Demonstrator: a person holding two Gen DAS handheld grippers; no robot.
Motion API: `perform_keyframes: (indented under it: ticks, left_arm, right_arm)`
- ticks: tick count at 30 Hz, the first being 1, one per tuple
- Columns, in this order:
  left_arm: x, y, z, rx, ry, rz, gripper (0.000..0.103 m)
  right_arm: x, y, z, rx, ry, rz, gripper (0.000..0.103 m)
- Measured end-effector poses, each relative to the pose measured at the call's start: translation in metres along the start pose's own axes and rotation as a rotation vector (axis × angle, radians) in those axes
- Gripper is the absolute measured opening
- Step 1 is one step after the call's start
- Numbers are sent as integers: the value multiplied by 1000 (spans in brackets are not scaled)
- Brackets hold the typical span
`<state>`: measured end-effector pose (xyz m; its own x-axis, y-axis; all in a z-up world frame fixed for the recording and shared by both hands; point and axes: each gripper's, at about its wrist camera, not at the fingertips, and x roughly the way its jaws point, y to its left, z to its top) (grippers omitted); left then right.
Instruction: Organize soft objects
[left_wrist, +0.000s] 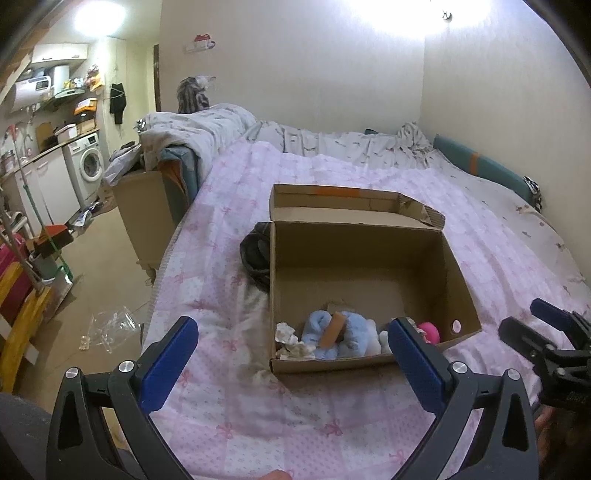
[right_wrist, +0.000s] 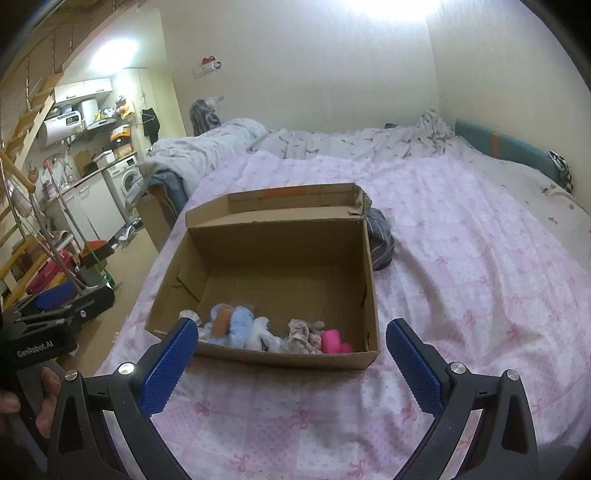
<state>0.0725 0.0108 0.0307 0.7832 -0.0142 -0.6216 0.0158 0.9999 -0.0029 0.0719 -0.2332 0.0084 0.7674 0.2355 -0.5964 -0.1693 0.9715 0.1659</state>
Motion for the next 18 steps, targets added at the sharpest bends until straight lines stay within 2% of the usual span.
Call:
perform_keyframes:
  ticks: [6, 18]
  left_arm:
    - [1, -1, -1, -9, 12, -37, 103]
    - [4, -3, -4, 0, 31, -42, 103]
  right_arm:
    - [7, 5, -3, -22, 28, -7, 103]
    - [10, 6, -4, -23, 40, -28, 103]
